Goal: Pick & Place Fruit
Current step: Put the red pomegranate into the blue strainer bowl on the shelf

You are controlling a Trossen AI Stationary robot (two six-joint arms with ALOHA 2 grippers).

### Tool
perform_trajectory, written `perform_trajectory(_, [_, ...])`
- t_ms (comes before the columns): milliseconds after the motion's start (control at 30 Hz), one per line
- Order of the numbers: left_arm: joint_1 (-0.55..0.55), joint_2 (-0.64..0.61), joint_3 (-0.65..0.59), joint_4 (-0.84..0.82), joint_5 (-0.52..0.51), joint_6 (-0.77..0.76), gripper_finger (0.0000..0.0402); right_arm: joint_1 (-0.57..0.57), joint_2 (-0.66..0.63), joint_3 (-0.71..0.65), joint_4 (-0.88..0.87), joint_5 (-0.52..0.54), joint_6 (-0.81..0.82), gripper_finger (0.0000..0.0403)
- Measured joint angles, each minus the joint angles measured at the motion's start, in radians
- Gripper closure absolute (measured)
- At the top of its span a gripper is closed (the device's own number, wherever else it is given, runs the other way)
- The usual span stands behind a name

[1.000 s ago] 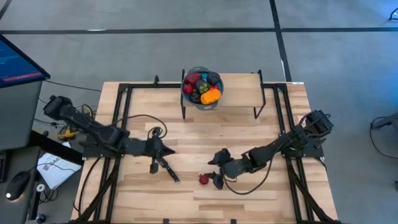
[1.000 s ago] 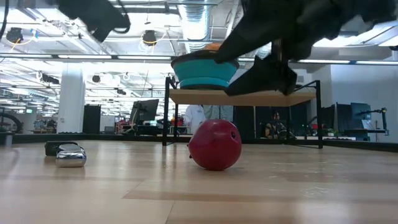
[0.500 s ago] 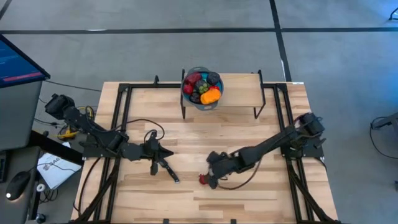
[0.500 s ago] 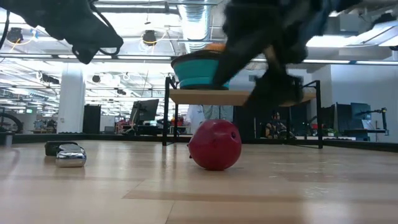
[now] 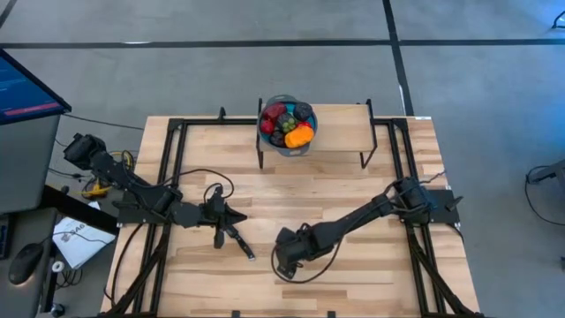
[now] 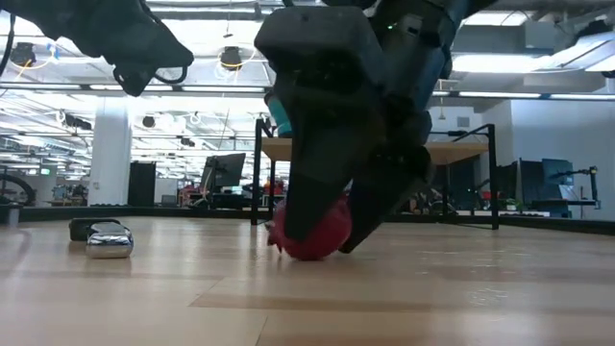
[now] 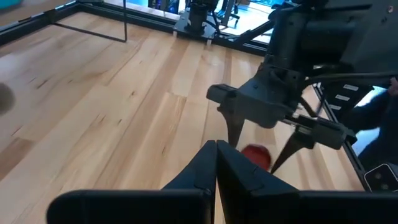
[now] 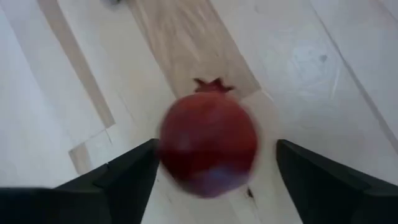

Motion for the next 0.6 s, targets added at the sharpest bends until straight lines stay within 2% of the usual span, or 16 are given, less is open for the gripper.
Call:
perform_trajectory(233, [0.000, 0.000, -0.025, 0.021, -0.002, -0.003, 0.0398, 0.008, -0.003, 0.002, -0.006, 0.044, -0.012, 0.0153])
perform_trajectory(467, [-0.006, 0.000, -0.053, 0.059, -0.002, -0.032, 0.0398, 0.035, 0.003, -0.016, 0.085, 0.133, -0.150, 0.0228])
perform_trajectory(600, [-0.032, 0.000, -0.053, 0.132, 0.002, 0.016, 0.0398, 0.069, -0.007, -0.070, 0.189, 0.215, -0.196, 0.0237])
